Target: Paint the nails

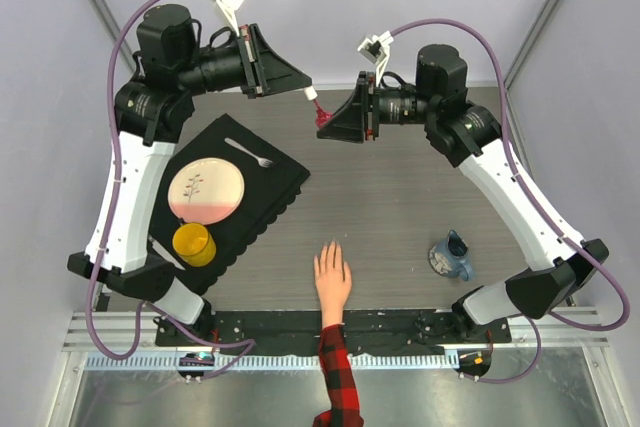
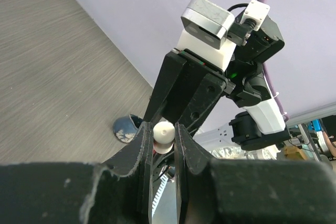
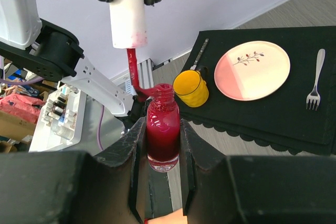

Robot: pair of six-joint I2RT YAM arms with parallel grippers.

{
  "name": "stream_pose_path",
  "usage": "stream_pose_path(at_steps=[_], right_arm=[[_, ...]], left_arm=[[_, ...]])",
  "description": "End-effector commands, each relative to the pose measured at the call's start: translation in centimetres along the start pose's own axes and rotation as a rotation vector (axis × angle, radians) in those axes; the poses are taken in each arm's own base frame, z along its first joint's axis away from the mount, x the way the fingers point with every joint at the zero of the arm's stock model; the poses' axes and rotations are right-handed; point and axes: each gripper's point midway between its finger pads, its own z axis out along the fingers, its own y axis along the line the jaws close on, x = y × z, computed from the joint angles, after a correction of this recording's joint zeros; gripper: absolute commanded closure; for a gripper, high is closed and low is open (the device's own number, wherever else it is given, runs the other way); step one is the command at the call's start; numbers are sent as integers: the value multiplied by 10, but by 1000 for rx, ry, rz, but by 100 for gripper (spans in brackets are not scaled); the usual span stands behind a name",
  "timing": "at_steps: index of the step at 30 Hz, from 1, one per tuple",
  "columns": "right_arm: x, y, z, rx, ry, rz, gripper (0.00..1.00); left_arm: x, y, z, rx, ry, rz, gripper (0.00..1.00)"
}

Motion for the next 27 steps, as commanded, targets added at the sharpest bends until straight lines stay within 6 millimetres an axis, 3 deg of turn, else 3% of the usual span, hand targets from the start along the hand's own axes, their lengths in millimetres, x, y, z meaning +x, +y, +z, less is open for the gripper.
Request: stream_pose_path(at_steps=[1, 15, 19, 22, 23, 25, 27], right_arm=[[-13, 14, -5, -14, -38, -55, 99], [0, 12, -8, 3, -23, -48, 99], [3, 10, -14, 43, -32, -61, 99], [3, 0, -25, 151, -73, -85, 99], [6, -12, -28, 224, -86, -76, 99], [3, -13, -40, 294, -124, -90, 99], [7, -33, -52, 429, -161, -55, 99]], left_arm=[[-9, -30, -15, 60, -42, 58, 100], [-22, -22, -20, 19, -95, 56, 100], [-26, -12, -24, -23, -122, 52, 100], [-24, -4, -27, -43, -127, 44, 100], [-21, 1, -26, -52, -122, 40, 100], [-17, 7, -25, -64, -115, 39, 100], [-9, 17, -24, -85, -107, 50, 100]])
